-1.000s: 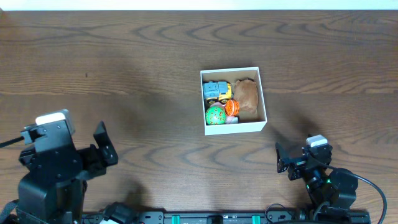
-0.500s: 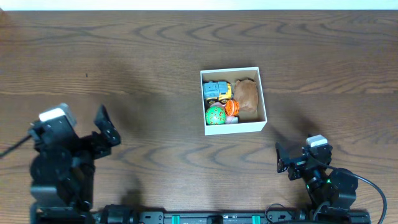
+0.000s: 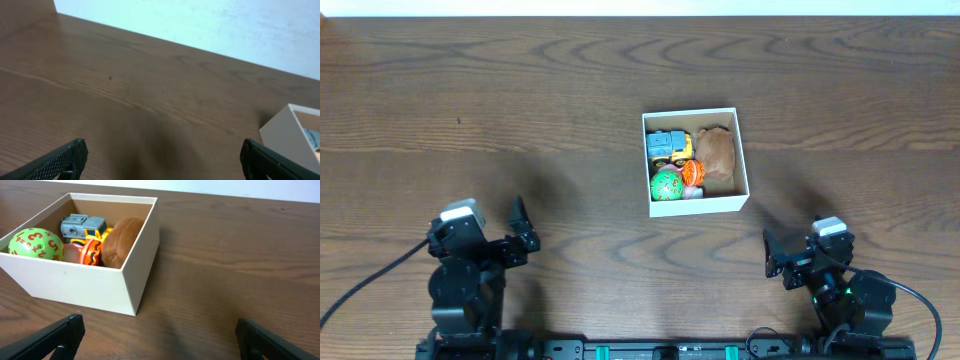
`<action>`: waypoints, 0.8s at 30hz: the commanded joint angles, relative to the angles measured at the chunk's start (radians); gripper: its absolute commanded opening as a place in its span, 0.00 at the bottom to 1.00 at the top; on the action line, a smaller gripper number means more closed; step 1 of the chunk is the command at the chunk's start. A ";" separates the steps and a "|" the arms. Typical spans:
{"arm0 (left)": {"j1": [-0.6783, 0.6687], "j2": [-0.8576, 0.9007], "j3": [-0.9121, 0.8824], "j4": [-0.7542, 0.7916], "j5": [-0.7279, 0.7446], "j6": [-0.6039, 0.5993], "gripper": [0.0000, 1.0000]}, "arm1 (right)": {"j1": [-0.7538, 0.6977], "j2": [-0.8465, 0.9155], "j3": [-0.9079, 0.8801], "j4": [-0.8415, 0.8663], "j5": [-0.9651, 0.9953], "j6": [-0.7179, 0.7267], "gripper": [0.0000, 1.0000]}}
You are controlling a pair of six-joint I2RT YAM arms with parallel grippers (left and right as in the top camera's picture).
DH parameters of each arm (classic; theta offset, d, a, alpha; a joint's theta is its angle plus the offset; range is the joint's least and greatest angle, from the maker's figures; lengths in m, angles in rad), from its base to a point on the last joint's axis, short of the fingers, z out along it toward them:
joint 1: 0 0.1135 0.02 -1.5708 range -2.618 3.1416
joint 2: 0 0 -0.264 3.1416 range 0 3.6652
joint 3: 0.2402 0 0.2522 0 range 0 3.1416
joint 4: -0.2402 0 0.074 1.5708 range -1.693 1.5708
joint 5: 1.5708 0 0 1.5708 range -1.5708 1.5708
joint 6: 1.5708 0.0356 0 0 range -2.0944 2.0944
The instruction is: Pack container
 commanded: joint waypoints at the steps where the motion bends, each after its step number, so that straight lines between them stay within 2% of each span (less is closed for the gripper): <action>1: 0.005 -0.058 -0.068 0.035 0.013 0.009 0.98 | 0.011 -0.011 -0.006 0.000 0.003 -0.006 0.99; 10: 0.005 -0.195 -0.203 0.076 0.013 0.009 0.98 | 0.011 -0.011 -0.006 0.000 0.003 -0.006 0.99; 24: 0.005 -0.255 -0.322 0.079 0.013 0.009 0.98 | 0.011 -0.011 -0.006 0.000 0.003 -0.006 0.99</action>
